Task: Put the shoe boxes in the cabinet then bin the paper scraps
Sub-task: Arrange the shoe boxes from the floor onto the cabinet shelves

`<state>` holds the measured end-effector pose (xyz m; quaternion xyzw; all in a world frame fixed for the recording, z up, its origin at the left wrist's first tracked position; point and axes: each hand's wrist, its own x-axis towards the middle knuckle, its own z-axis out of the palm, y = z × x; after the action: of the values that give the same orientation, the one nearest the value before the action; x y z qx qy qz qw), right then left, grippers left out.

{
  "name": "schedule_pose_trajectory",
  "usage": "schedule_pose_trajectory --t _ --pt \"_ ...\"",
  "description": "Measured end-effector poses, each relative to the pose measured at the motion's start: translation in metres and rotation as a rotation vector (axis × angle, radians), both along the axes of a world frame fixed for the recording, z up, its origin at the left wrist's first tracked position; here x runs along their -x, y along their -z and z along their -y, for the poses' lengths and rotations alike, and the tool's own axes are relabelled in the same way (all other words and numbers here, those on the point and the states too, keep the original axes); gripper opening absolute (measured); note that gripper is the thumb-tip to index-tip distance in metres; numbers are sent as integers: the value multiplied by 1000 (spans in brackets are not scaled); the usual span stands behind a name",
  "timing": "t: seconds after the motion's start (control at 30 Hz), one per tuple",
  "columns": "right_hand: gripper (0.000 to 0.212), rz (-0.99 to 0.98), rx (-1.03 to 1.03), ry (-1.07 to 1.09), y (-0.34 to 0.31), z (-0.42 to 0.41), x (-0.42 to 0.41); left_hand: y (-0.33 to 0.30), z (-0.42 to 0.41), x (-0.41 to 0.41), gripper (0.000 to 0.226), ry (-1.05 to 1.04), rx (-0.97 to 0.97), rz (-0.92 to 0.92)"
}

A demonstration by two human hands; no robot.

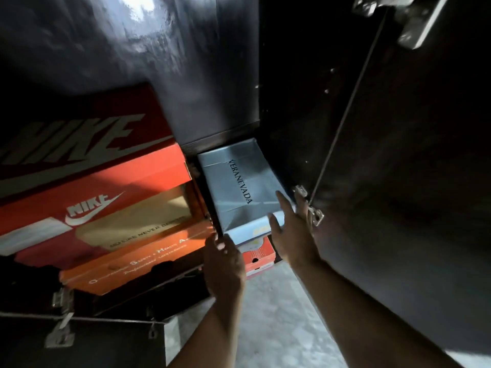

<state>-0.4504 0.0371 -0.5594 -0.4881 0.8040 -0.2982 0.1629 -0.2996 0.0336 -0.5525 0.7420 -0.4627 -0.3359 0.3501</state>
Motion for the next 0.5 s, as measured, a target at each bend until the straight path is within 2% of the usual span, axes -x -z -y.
schedule_pose_trajectory --t 0.07,0.17,0.27,0.33,0.43,0.5 --pt "58 61 85 2 4 -58 -10 3 -41 -9 29 20 -81 -14" --pt "57 108 -106 72 24 -173 -22 17 -112 -21 13 296 -275 36" --pt "67 207 -322 284 43 -290 -23 21 -180 -14 9 594 -475 137" --pt "73 299 -465 436 49 -356 -13 21 -218 1 9 752 -496 175" --pt "60 419 -568 644 49 -450 16 24 -276 40 9 931 -511 246" --pt "59 490 -577 754 49 -509 41 26 -316 75 8 1034 -532 268"
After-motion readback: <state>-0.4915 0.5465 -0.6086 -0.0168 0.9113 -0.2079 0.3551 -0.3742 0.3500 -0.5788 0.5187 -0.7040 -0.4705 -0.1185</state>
